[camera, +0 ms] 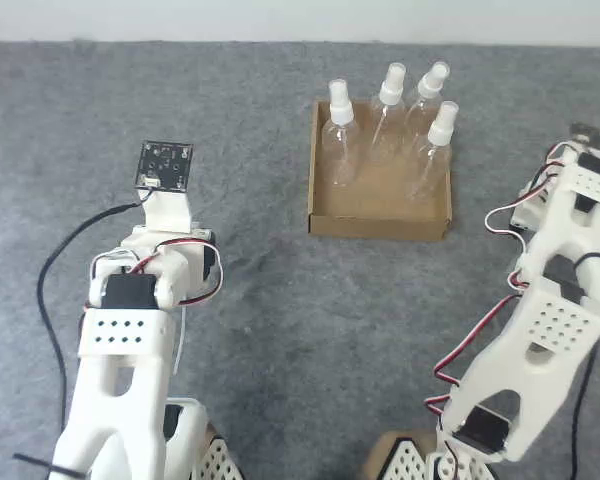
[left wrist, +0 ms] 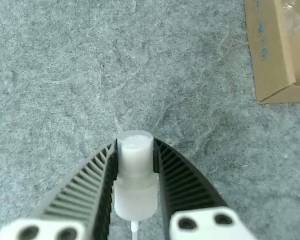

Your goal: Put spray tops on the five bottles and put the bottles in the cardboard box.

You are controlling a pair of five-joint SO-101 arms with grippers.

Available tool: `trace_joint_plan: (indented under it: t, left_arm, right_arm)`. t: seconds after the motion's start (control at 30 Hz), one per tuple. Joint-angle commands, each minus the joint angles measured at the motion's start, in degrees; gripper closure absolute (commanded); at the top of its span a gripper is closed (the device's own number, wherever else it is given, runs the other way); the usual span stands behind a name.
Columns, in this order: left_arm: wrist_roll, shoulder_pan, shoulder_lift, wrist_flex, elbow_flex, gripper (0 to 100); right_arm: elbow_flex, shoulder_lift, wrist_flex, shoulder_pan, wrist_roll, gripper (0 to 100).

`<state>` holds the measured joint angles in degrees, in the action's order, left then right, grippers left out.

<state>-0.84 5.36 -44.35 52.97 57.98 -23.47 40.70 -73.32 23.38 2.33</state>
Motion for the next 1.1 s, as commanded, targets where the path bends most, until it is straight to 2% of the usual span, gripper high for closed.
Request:
trace_joint_plan:
  t: [0.0, 0.27, 0.43, 0.57, 0.8, 1.07]
  left_arm:
    - [-0.62, -0.26, -1.93, -1.41, -0.22, 99]
    - [-0.62, -0.26, -2.02, -1.76, 0.48, 99]
    - [-0.62, -0.26, -2.02, -1.85, 0.48, 99]
    - [-0.62, -0.26, -1.93, -2.64, 0.66, 99]
    - [-0.62, -0.26, -1.93, -2.64, 0.75, 99]
    - [-0.62, -0.26, -1.93, -2.64, 0.75, 99]
  right_arm:
    - [-3.25, -0.84, 1.45, -0.22, 0.88, 86.3]
    - [-3.34, -0.92, -2.07, 1.89, 40.26, 99.4]
    - [-3.25, -0.75, -3.47, 5.05, 54.33, 98.3]
    - [-3.25, -0.57, -3.47, 6.02, 55.74, 96.8]
    - [-3.25, -0.92, -7.96, 5.58, 55.74, 74.1]
    - [-3.34, -2.59, -8.75, 4.26, 55.74, 73.6]
